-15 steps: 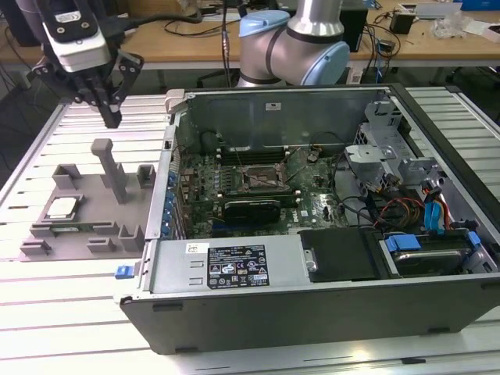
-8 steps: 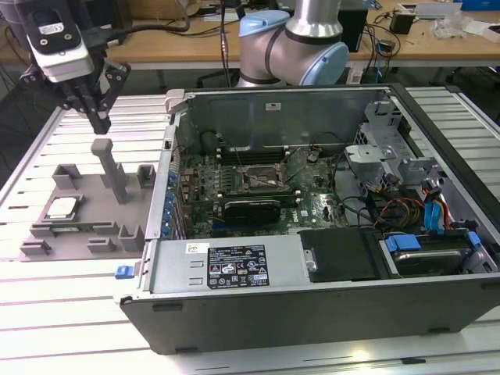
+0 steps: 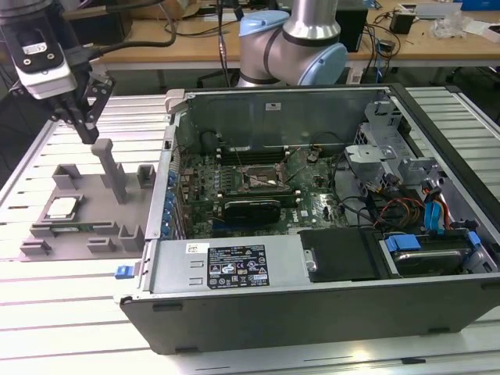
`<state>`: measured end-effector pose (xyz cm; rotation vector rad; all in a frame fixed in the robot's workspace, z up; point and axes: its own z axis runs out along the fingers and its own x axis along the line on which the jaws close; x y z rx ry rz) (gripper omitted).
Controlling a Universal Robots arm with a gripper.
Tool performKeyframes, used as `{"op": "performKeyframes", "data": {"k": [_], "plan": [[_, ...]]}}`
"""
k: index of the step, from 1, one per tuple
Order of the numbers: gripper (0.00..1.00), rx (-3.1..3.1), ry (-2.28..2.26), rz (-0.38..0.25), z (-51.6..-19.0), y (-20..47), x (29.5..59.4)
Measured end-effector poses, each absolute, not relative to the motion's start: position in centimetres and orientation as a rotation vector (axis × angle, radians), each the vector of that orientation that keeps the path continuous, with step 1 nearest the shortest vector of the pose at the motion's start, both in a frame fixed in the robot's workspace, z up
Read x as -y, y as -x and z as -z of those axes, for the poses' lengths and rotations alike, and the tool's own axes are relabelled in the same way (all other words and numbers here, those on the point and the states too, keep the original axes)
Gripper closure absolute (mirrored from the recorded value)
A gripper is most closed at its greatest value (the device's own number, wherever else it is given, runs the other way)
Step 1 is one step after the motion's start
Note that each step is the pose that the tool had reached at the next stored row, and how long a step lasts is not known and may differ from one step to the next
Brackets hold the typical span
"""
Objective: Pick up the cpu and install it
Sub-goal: 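Reach for the cpu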
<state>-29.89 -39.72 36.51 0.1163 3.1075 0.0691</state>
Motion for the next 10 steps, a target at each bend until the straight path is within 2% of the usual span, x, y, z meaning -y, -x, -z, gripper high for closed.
{"op": "performKeyframes", "data": {"k": [10], "plan": [[0.89,-3.107,-0.116,-0.069,-35.4,32.1,39.6]]}}
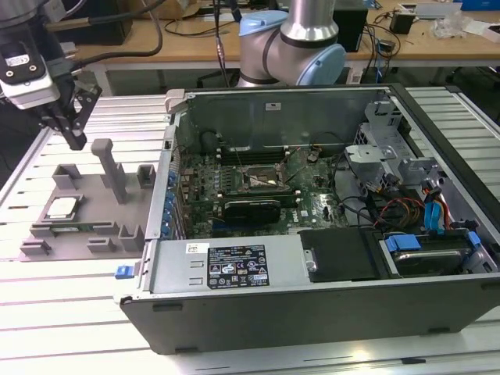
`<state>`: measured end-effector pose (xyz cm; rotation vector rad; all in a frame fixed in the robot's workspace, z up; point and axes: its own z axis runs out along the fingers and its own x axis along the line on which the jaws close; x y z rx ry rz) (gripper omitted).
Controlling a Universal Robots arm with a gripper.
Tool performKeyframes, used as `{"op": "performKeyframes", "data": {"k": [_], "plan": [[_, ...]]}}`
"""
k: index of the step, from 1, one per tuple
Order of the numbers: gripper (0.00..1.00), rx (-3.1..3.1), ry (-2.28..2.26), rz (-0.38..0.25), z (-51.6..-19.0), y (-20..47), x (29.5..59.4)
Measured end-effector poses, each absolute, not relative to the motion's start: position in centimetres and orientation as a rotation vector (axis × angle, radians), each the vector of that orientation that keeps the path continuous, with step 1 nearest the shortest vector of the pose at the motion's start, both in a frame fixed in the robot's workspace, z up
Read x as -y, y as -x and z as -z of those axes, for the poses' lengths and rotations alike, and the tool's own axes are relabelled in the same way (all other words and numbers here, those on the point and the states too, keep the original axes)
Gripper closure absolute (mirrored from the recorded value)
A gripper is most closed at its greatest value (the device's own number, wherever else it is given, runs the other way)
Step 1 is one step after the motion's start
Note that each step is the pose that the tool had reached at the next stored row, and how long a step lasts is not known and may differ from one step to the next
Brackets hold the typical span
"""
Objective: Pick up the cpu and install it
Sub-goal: 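Reach for the cpu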
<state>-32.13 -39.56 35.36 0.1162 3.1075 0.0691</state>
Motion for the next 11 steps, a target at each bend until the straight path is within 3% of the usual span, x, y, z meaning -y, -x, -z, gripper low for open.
{"op": "performKeyframes", "data": {"k": [11], "plan": [[0.89,-3.108,-0.116,-0.069,-33.3,34.7,39.1]]}}
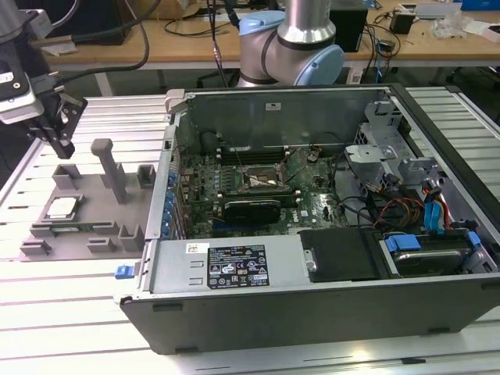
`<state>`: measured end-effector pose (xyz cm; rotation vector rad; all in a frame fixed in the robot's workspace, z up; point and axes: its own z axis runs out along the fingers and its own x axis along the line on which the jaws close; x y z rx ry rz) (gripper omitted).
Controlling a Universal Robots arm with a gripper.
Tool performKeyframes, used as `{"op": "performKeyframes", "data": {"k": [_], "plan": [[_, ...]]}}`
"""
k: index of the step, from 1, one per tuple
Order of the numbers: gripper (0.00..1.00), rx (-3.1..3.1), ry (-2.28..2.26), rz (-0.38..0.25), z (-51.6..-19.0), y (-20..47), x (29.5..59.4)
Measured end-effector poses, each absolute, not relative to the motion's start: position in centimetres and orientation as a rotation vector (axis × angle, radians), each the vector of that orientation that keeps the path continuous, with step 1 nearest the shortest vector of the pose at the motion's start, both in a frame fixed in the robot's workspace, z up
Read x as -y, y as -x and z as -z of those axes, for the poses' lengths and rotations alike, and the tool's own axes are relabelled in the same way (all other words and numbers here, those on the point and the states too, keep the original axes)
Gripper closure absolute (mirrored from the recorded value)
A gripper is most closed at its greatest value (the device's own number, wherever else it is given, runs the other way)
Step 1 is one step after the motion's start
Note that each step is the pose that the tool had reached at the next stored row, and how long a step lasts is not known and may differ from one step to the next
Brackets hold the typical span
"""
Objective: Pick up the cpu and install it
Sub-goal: 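Reach for the cpu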
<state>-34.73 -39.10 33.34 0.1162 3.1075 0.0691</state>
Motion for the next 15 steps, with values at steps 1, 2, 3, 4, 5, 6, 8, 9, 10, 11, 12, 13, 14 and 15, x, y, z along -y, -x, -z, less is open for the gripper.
{"op": "performKeyframes", "data": {"k": [1,2,3,4,5,6,8,9,10,11,12,13,14,15], "plan": [[0.89,-3.107,-0.116,-0.069,-33.1,34.9,38.9],[0.89,-3.107,-0.116,-0.069,-33.0,35.1,38.8],[0.89,-3.108,-0.116,-0.069,-32.8,35.4,38.5],[0.89,-3.107,-0.116,-0.069,-32.6,35.6,38.4],[0.89,-3.108,-0.116,-0.069,-32.5,35.8,38.2],[0.89,-3.108,-0.116,-0.069,-32.3,36.0,37.9],[0.89,-3.108,-0.116,-0.069,-32.1,36.3,37.5],[0.89,-3.108,-0.116,-0.069,-32.0,36.4,37.4],[0.89,-3.107,-0.116,-0.069,-31.8,36.5,37.1],[0.89,-3.107,-0.116,-0.069,-31.6,36.6,36.8],[0.89,-3.107,-0.116,-0.069,-31.4,36.7,36.7],[0.89,-3.108,-0.116,-0.069,-31.3,36.8,36.5],[0.89,-3.108,-0.116,-0.069,-31.1,36.9,36.4],[0.89,-3.108,-0.116,-0.069,-30.9,37.0,36.3]]}}
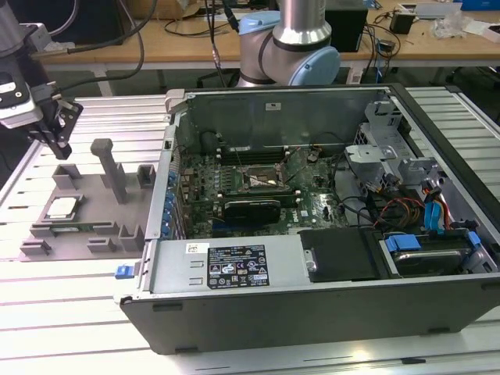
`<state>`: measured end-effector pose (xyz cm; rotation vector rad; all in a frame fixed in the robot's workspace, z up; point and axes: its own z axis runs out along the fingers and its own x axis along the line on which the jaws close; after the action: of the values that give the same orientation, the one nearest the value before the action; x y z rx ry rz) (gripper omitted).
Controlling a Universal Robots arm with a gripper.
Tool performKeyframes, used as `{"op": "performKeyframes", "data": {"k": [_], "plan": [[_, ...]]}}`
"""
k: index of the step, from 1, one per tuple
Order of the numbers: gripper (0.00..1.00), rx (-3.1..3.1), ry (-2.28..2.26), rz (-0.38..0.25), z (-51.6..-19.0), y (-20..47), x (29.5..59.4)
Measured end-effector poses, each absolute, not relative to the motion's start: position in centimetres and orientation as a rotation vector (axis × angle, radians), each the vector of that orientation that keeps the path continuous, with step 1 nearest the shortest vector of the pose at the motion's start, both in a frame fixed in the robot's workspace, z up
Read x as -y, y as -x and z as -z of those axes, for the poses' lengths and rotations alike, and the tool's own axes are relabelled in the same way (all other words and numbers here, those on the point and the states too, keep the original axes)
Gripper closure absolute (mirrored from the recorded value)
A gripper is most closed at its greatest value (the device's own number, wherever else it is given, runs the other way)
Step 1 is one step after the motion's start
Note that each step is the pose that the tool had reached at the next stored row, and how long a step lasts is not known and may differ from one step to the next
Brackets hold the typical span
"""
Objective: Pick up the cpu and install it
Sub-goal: 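Reach for the cpu, then pick up the cpu and move it towards the insertion slot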
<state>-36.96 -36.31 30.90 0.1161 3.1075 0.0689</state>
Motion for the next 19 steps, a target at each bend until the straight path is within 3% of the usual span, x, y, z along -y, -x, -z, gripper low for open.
{"op": "performKeyframes", "data": {"k": [19], "plan": [[0.89,-3.106,-0.116,-0.069,-30.74,37.5,36.3]]}}
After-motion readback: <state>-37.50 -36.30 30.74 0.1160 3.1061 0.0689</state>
